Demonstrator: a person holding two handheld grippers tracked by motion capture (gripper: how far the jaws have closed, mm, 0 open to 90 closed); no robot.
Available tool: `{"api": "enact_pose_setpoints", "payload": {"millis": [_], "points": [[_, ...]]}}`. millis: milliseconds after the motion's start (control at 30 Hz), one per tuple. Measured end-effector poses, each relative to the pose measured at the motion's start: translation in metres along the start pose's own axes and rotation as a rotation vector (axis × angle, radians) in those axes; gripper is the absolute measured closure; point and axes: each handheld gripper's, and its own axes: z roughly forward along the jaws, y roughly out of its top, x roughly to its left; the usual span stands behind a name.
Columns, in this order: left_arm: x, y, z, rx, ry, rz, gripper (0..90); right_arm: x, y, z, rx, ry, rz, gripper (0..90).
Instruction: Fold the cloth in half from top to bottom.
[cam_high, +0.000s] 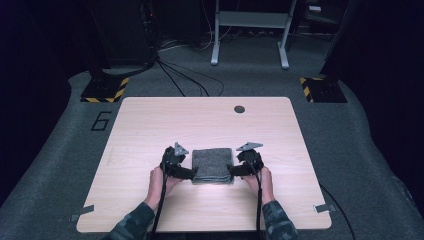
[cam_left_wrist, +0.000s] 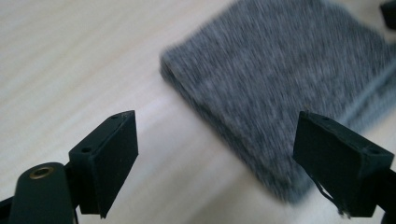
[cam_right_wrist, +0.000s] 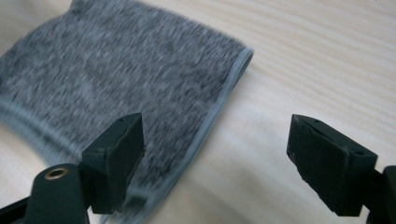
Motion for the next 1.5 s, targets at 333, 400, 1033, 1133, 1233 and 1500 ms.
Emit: {"api": "enact_pose_setpoints", "payload": {"millis": [333,400,1033,1133,1233,1500], "points": [[0.001,-0.021,0.007,0.026,-0.007,-0.023,14.3,0.009,-0.019,0.004,0.045,-0.045,-0.029,18.1],[0.004,-0.022,0.002,0.011,-0.016,-0.040,14.2,0.006,-0.019,-0.001,0.021,-0.036,-0.024,17.6],[0.056,-0.072,-0.059,-0.020,0.104,-0.159,13.9,-0.056,-0.067,-0.071,-0.073,-0.145,0.124,14.8],[0.063,-0.083,-0.061,-0.020,0.127,-0.179,14.2,-0.066,-0.082,-0.076,-0.057,-0.181,0.148,14.6],[0.070,-0.096,-0.062,-0.023,0.153,-0.217,14.3,-0.077,-0.097,-0.076,-0.035,-0.204,0.163,14.0],[0.079,-0.121,-0.061,-0.030,0.197,-0.258,14.2,-0.090,-0.123,-0.072,-0.053,-0.215,0.201,12.2]]}}
